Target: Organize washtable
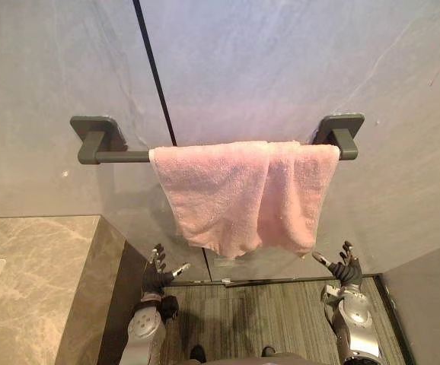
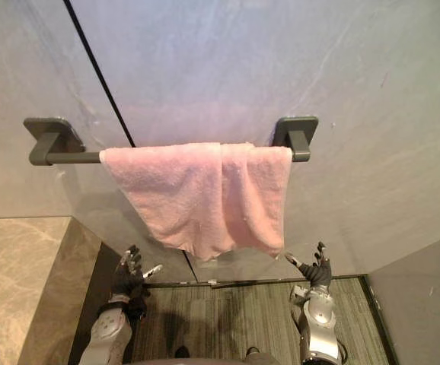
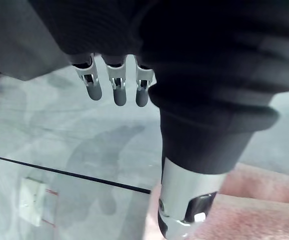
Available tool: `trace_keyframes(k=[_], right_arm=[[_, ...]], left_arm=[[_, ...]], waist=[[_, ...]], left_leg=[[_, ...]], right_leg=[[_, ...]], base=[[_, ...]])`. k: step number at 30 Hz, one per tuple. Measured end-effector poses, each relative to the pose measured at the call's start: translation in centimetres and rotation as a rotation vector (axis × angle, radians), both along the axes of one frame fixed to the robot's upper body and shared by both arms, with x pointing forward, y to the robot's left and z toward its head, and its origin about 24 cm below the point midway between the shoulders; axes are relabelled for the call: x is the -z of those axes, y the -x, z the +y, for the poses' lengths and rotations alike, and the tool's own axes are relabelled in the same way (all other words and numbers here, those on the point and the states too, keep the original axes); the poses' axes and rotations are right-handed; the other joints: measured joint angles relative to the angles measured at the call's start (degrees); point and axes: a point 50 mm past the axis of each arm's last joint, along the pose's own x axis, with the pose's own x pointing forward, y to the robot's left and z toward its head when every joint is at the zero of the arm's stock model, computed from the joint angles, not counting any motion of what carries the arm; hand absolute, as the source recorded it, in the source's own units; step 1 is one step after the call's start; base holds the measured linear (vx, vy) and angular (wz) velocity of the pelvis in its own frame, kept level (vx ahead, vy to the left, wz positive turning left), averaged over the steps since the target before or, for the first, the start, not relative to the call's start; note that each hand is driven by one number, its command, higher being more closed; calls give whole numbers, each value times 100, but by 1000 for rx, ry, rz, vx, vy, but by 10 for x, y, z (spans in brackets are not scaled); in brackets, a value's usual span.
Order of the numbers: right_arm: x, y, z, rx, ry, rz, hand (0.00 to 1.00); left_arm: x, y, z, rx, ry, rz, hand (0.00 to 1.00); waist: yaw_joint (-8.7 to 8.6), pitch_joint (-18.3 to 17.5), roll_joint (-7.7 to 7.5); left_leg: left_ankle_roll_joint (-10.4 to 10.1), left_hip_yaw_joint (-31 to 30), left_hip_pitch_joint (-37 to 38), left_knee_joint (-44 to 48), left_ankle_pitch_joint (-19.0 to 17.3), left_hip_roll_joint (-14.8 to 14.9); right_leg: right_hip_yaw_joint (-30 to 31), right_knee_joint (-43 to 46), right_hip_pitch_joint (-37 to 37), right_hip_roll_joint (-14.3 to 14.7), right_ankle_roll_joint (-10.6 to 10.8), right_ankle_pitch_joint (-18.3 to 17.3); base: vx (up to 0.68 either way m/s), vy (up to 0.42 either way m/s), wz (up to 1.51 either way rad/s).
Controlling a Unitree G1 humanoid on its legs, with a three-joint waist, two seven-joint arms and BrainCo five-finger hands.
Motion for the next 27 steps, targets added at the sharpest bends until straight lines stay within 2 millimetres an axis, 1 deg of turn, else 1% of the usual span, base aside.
trace_keyframes(k=[3, 6, 8, 9, 12, 14, 15, 16, 17, 18, 20, 21, 22, 23, 24, 25, 27], right_arm=[[12, 9, 0, 10, -22, 62, 0], [16, 18, -3, 31, -28, 86, 0], [18, 25, -10, 86, -40, 92, 0], [20, 42, -24, 189, -41, 108, 0], [14, 45, -29, 234, -36, 80, 0], [4, 46, -34, 270, -28, 30, 0], [-12, 45, -42, 296, 1, -23, 0], [-31, 43, -54, 328, 50, -101, 0], [-44, 40, -60, 347, 83, -153, 0], [-74, 35, -72, 379, 156, -273, 0], [-108, 29, -84, 411, 238, -419, 0], [-112, 28, -85, 415, 248, -437, 0], [-129, 25, -90, 437, 276, -522, 0], [-136, 23, -91, 441, 281, -561, 0], [-147, 19, -91, 443, 291, -615, 0], [-152, 17, -90, 440, 294, -638, 0], [-176, 13, -86, 423, 330, -760, 0]], left_arm=[[10, 11, 4, -19, 1, 61, 0], [14, 16, 11, -59, 10, 81, 0], [15, 21, 19, -109, 21, 87, 0], [12, 26, 33, -192, 38, 70, 0], [6, 27, 39, -233, 45, 38, 0], [-1, 27, 43, -273, 52, -1, 0], [-14, 22, 46, -286, 54, -60, 0], [-33, 15, 51, -302, 41, -147, 0], [-45, 11, 54, -316, 29, -205, 0], [-72, 6, 61, -324, -7, -337, 0], [-102, 1, 65, -327, -48, -484, 0], [-107, 0, 65, -329, -53, -504, 0], [-124, -7, 65, -318, -64, -589, 0], [-131, -10, 64, -315, -66, -627, 0], [-143, -13, 62, -310, -70, -686, 0], [-148, -13, 62, -309, -73, -710, 0], [-173, -11, 63, -313, -97, -836, 0]], waist=[[4, 0, -1], [13, 0, -1], [17, -3, -4], [103, -52, -27], [143, -61, -31], [149, -62, -32], [148, -62, -31], [159, -64, -32], [154, -65, -35], [146, -75, -48], [125, -165, -74], [119, -181, -75], [109, -209, -90], [108, -209, -91], [95, -209, -91], [83, -209, -90], [50, -207, -80]], left_leg=[[0, 18, 11, 18, 0, 3], [0, 25, 36, 29, 1, 7], [0, 40, 59, 31, 1, 8], [0, 90, 140, 29, 0, 32], [-2, 140, 149, 42, -5, 49], [3, 162, 130, 30, -67, 57], [9, 165, 148, 31, -80, 55], [8, 161, 157, 40, -83, 50], [6, 162, 180, 50, -82, 50], [15, 163, 170, 124, -77, 50], [0, 157, 125, 242, -147, 51], [0, 156, 125, 242, -148, 51], [-1, 141, 126, 244, -149, 47], [-1, 133, 125, 247, -148, 38], [-1, 122, 127, 262, -149, 23], [0, 115, 127, 271, -149, 22], [16, 79, 134, 336, -176, 12]], right_leg=[[24, 4, 6, 1, -5, 13], [35, 26, 18, 2, -6, 14], [51, 49, 22, -2, -6, 14], [60, 60, 85, -6, -6, 13], [67, 99, 83, -20, -3, 8], [64, 130, 83, -34, 20, -25], [64, 177, 77, -27, 24, -56], [67, 180, 78, -28, 25, -61], [69, 181, 76, -29, 25, -61], [89, 185, 82, -33, 26, -60], [106, 175, 82, -35, 26, -60], [107, 172, 82, -33, 26, -60], [106, 172, 91, -30, 25, -60], [106, 173, 93, -30, 25, -60], [106, 175, 102, -34, 25, -60], [106, 177, 106, -36, 25, -60], [95, 178, 157, -47, 25, -60]], base=[[-32, -9, -4], [0, 0, 0], [-21, -8, -6], [-74, -28, -9], [-77, -22, -4], [-61, -13, 1], [-29, -19, 4], [0, 0, 0], [17, -8, -5], [22, -7, -10], [20, -9, -9], [30, -15, 1], [21, -13, 3], [0, -11, 4], [0, 0, 0], [-32, -7, 4], [-53, -15, 5]])
